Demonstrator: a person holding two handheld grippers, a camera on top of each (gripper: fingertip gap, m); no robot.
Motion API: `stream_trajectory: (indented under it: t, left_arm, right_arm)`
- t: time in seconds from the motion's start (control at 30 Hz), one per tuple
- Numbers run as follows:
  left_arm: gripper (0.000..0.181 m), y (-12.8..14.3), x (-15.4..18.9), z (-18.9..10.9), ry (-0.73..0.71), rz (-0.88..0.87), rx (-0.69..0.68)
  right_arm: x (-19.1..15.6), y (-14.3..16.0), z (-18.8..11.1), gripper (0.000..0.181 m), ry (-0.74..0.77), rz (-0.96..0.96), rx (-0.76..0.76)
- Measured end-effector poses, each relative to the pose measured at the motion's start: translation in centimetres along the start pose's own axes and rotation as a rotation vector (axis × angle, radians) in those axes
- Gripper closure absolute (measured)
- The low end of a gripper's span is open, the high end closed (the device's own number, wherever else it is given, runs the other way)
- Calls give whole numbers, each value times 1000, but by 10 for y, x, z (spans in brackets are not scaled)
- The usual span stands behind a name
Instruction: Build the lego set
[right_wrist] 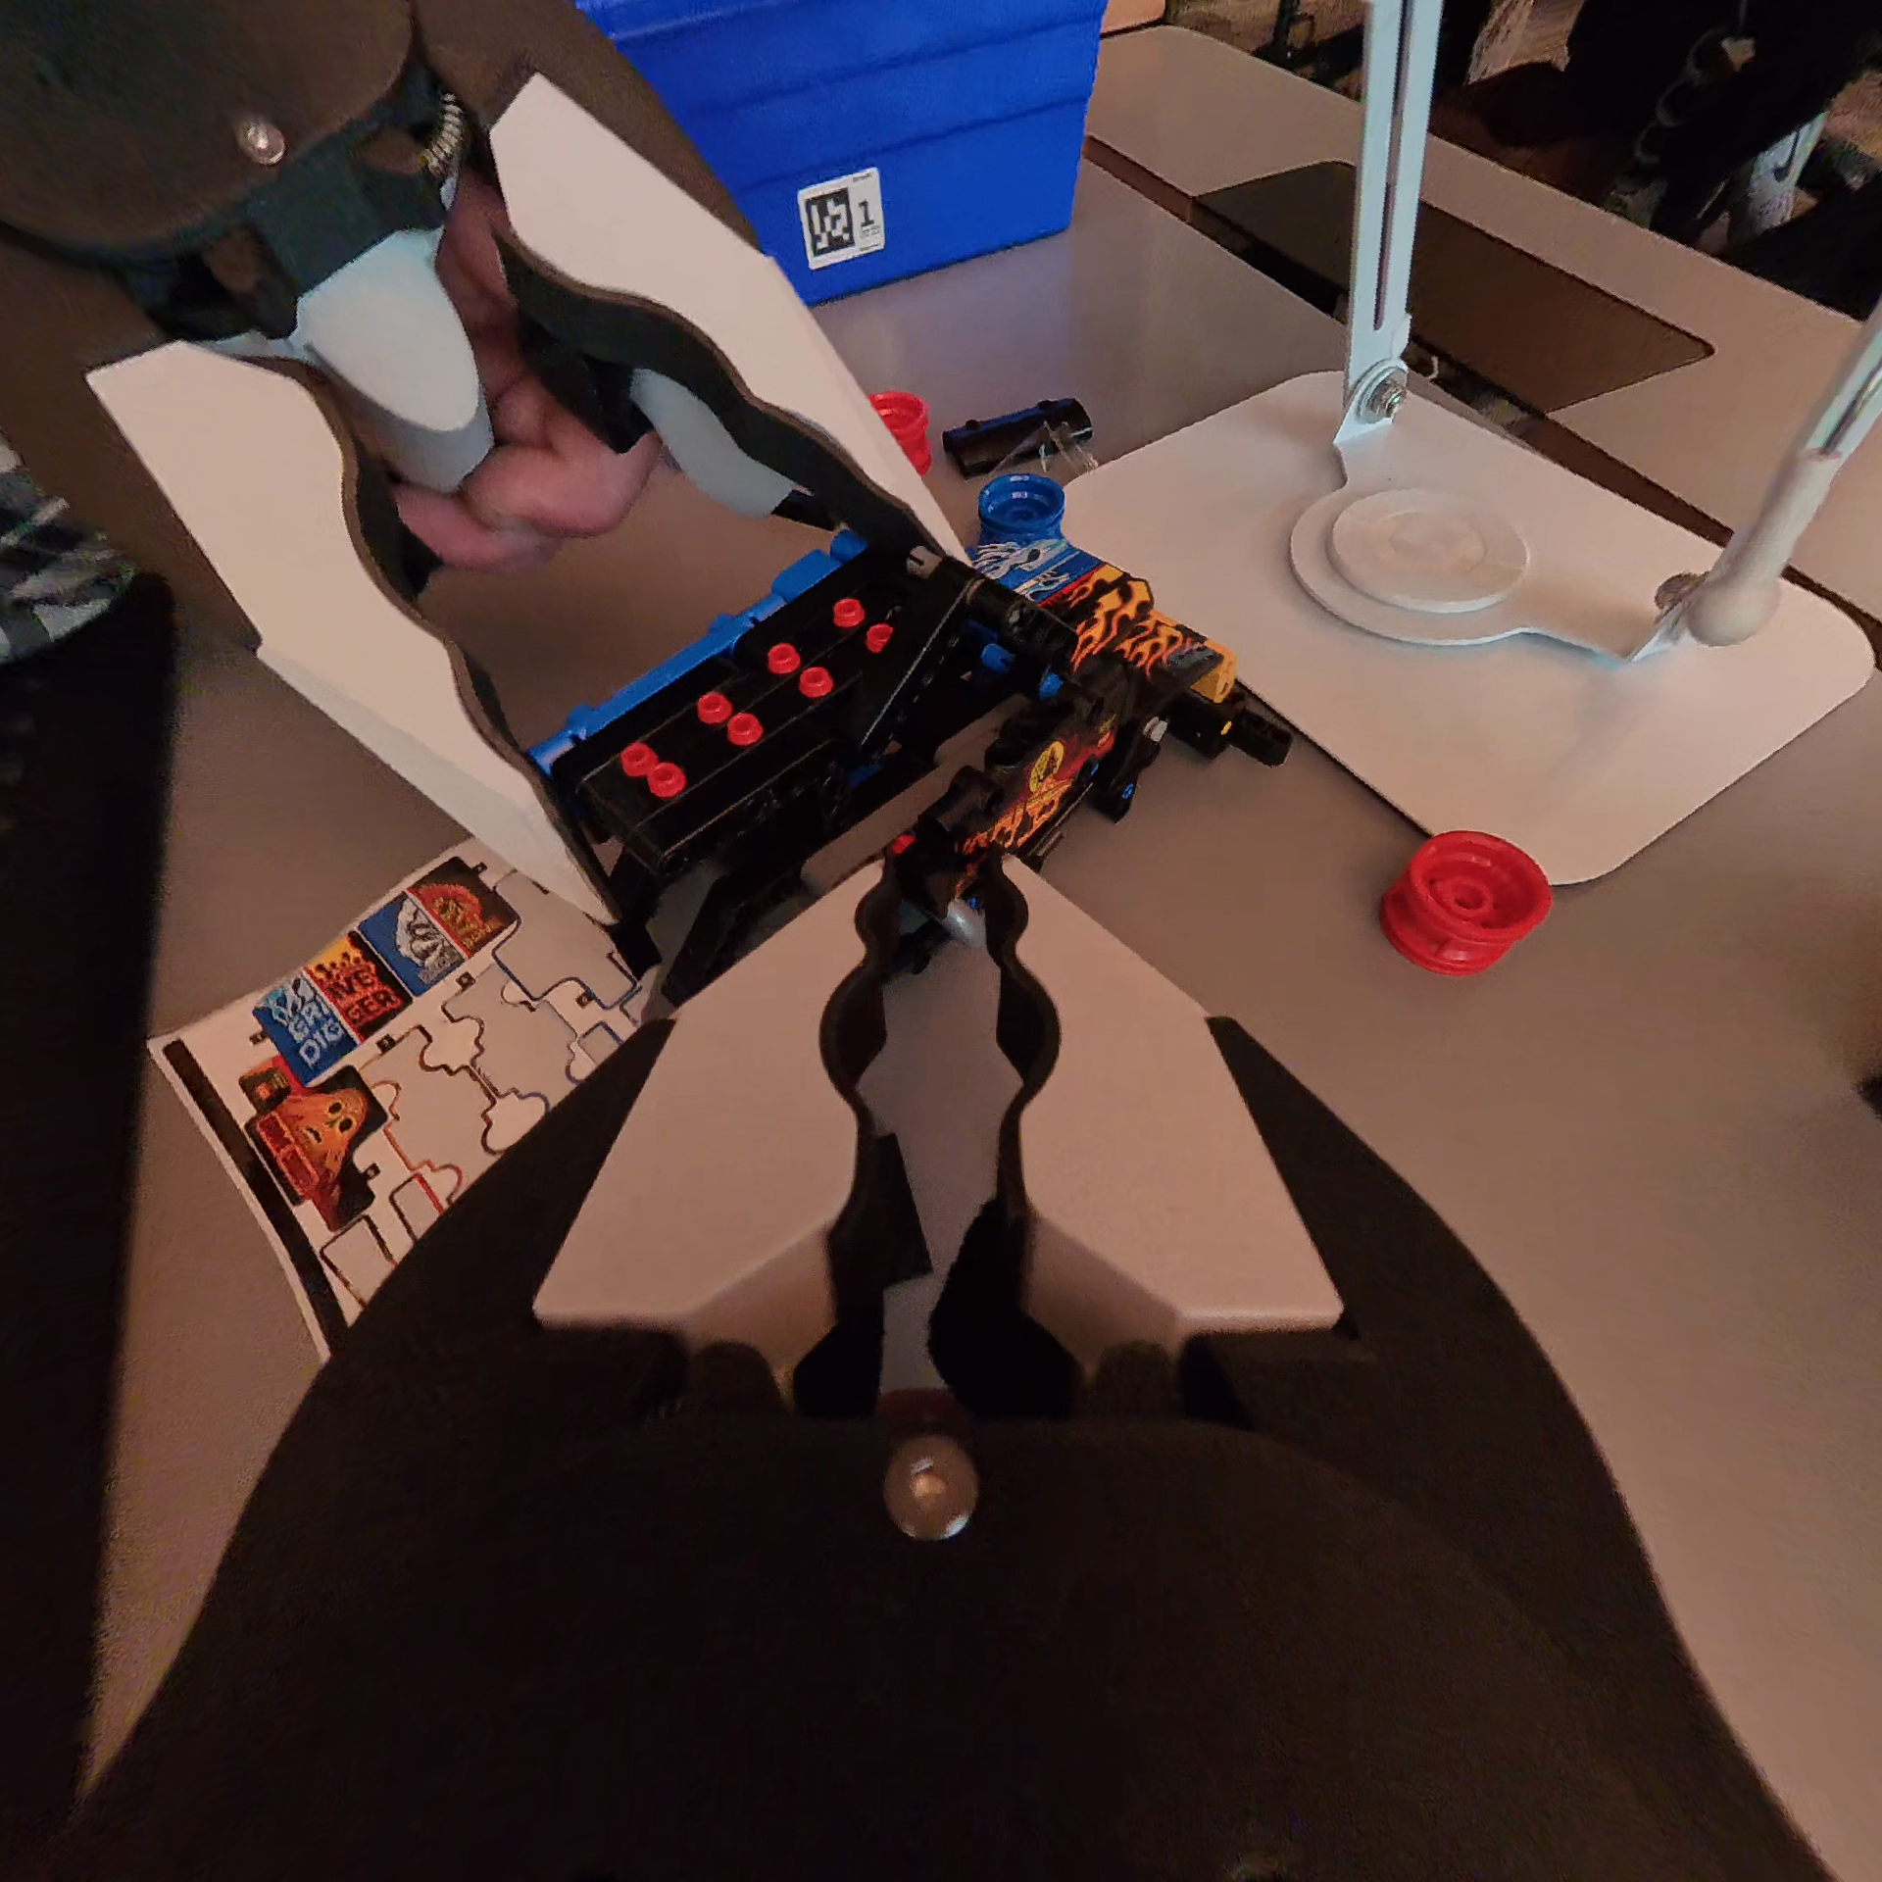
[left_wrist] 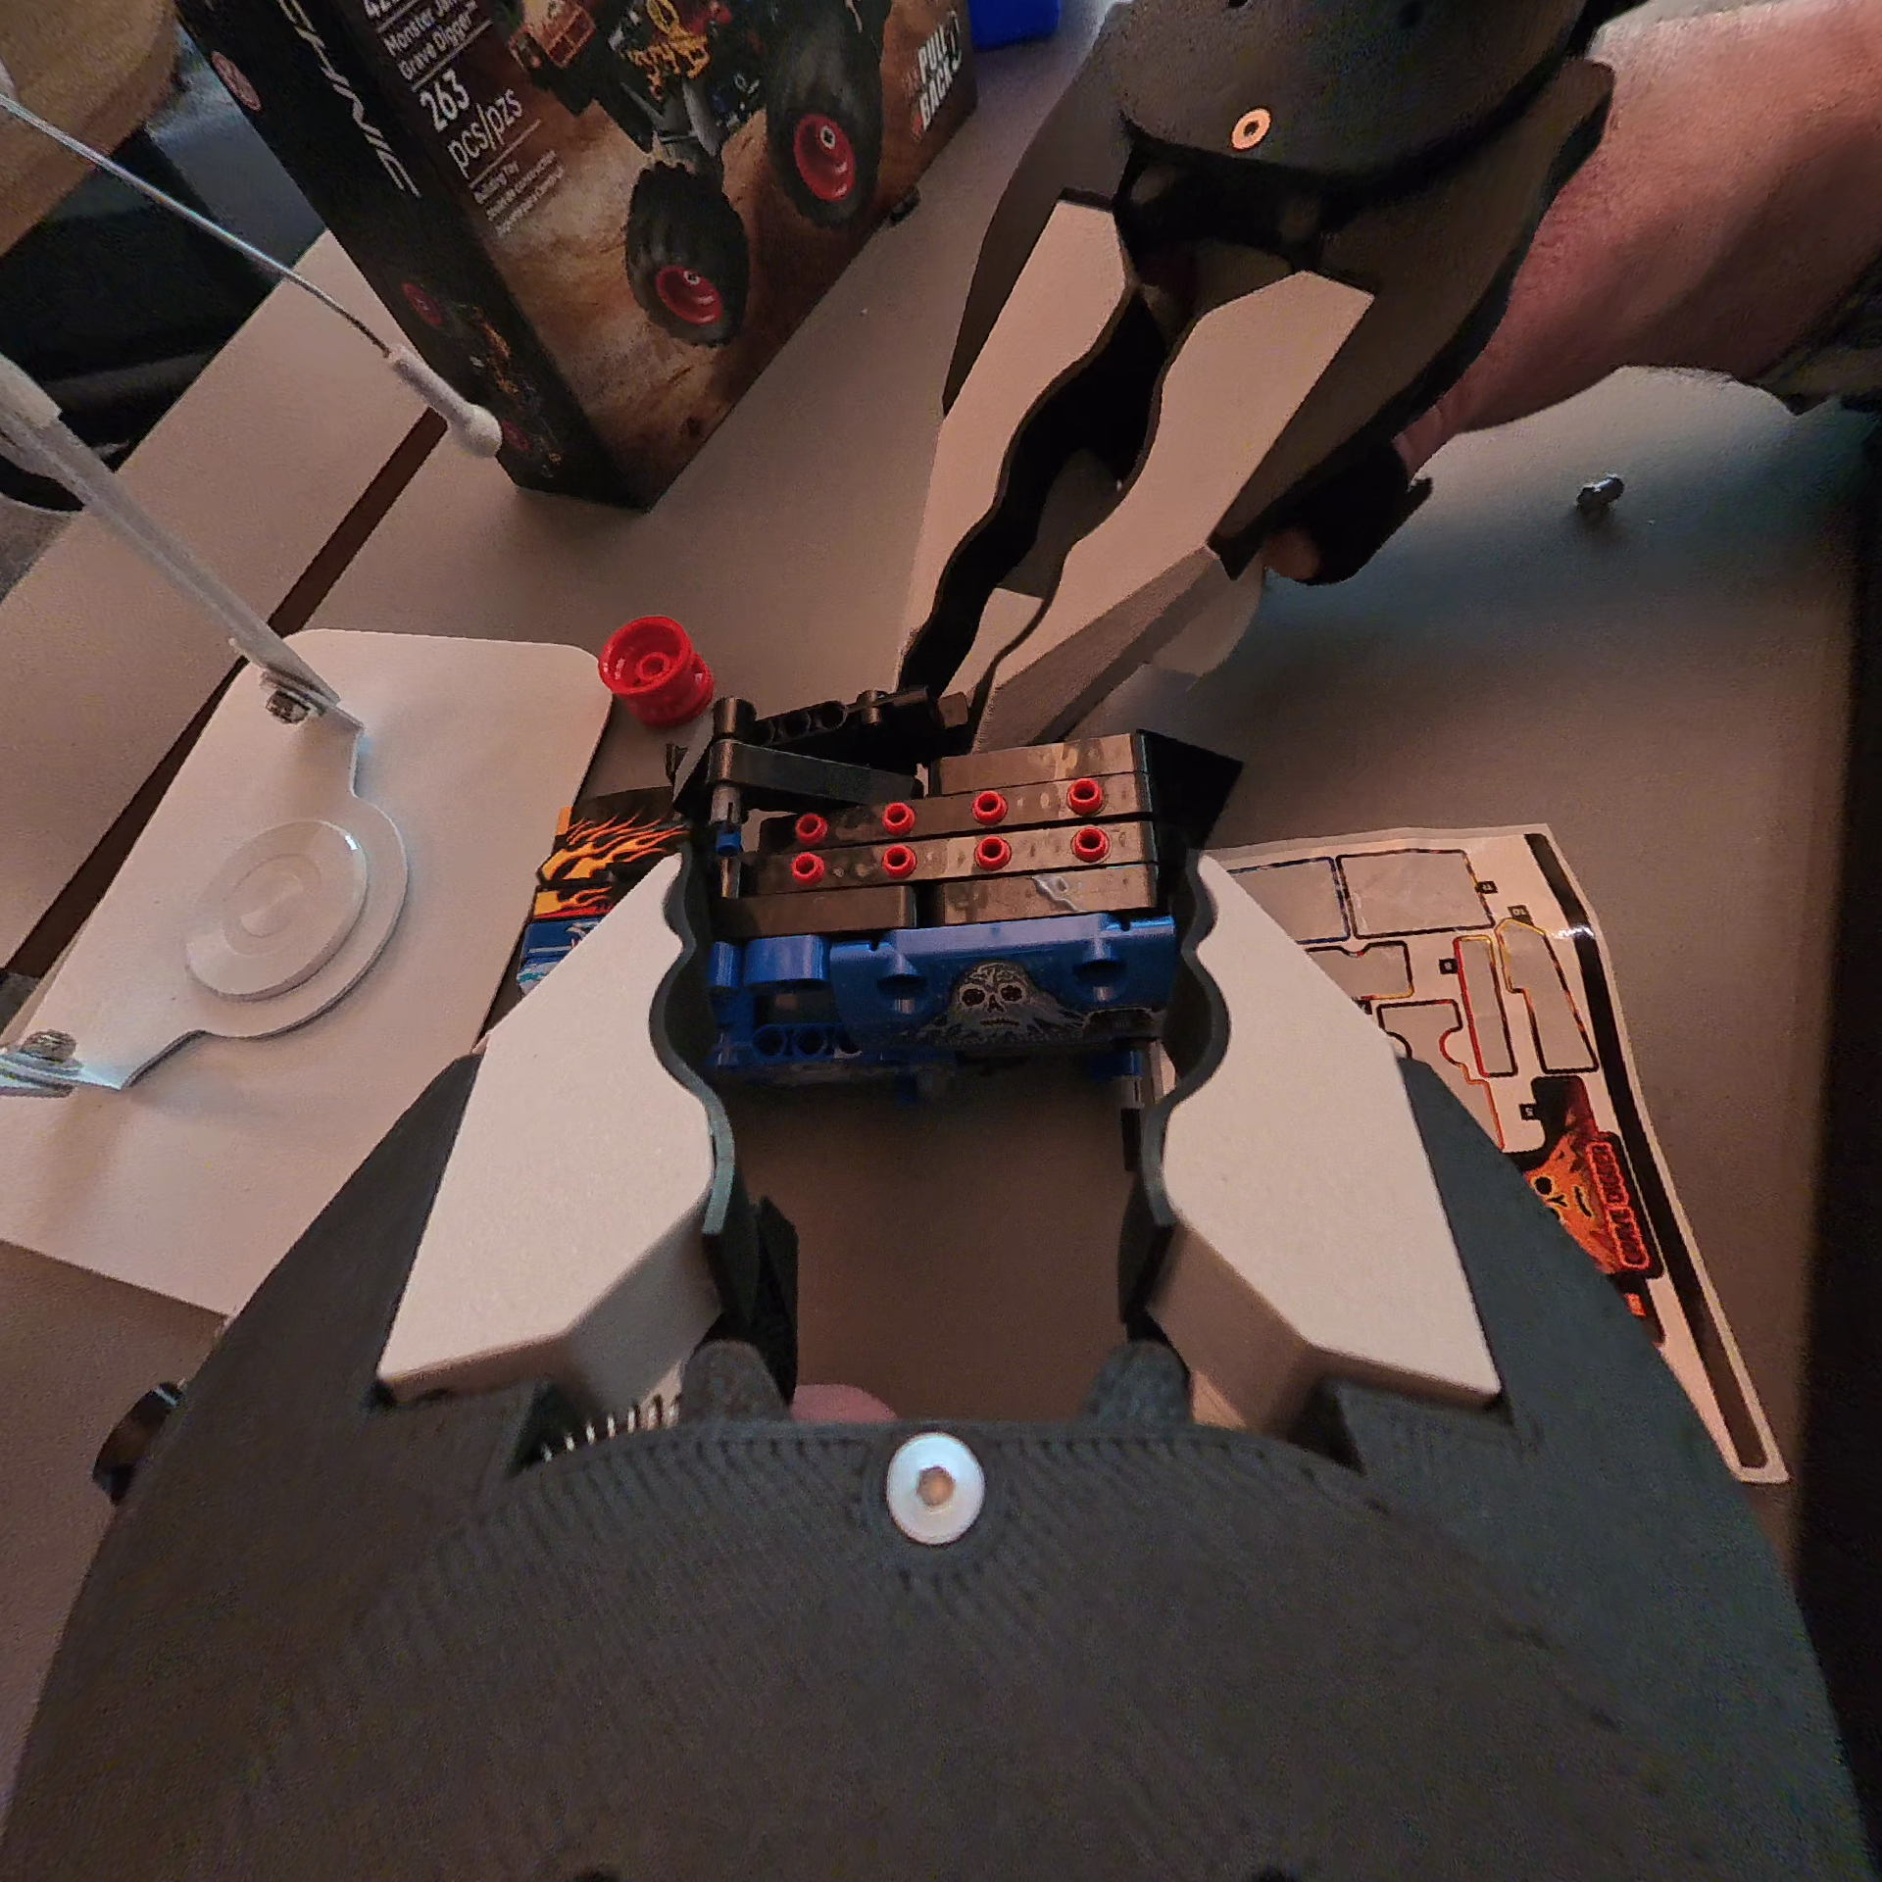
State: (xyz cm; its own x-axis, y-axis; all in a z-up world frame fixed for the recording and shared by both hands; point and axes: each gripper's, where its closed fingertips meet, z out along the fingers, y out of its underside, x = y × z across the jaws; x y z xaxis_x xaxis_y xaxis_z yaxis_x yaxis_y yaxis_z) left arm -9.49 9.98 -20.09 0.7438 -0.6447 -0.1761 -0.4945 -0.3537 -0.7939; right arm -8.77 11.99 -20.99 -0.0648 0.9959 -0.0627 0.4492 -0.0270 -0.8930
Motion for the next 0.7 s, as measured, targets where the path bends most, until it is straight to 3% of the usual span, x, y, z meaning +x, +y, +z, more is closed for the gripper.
stream_trajectory:
  t: [0.7]
  left_arm:
    - [92,2,5,-6,60,32,37]
  right_arm:
    - [-7,7,-1,169,-7,-103,-46]
